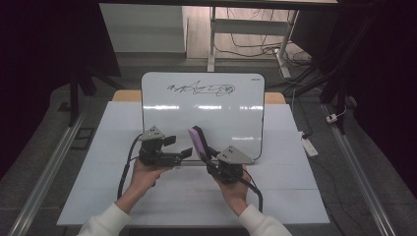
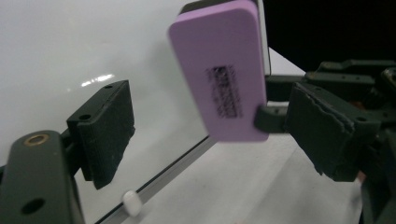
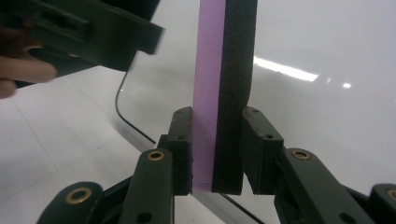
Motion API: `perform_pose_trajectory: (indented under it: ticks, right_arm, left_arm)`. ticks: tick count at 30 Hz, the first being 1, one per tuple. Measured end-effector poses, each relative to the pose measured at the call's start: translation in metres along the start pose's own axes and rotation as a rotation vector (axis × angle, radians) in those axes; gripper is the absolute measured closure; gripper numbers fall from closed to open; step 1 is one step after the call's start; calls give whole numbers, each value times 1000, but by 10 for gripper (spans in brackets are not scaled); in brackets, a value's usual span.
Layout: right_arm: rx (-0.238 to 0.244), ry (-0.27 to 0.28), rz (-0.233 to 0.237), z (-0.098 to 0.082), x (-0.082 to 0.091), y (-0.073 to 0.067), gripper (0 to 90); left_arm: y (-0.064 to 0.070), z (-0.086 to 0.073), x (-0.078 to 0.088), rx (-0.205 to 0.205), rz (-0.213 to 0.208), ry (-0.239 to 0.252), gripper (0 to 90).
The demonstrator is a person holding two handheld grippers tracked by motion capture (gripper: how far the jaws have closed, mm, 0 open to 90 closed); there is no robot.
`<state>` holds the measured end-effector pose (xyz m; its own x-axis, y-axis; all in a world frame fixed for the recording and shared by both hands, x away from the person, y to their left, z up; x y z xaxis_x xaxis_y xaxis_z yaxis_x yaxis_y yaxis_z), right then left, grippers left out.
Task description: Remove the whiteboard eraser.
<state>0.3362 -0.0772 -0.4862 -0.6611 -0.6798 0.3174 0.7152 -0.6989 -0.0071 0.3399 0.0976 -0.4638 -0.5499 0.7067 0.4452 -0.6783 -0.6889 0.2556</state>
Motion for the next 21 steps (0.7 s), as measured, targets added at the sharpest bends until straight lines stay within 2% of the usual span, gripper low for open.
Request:
perform_pose_trajectory:
  ticks: [6,12,15,21]
  right_arm:
    - [15,20,33,-2,-3,-12,667]
    - [18,35,50,-1,-3,-18,666]
    - [-3,40,63,-1,-2,-18,664]
    - [-22,47,66,0,-2,-18,664]
  left_arm:
    - [0,2,-6,26,-43,12,178]
    - [1,2,-11,25,-49,14,242]
    - [1,2,-11,24,-47,23,328]
    - [0,2,-13,40,-64,23,348]
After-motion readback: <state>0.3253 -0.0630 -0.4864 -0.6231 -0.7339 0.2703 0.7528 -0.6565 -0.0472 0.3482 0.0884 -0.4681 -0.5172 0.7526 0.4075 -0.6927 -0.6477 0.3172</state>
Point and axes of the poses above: each handheld gripper's, and its own axes: x roughly backward along the jaws, z roughly out of its top, y roughly to its right, the point moved 5 cm from there along -x, roughly forward along the jaws, and after that the axes turned 3 degrees about -x, right-handed, at the moved point
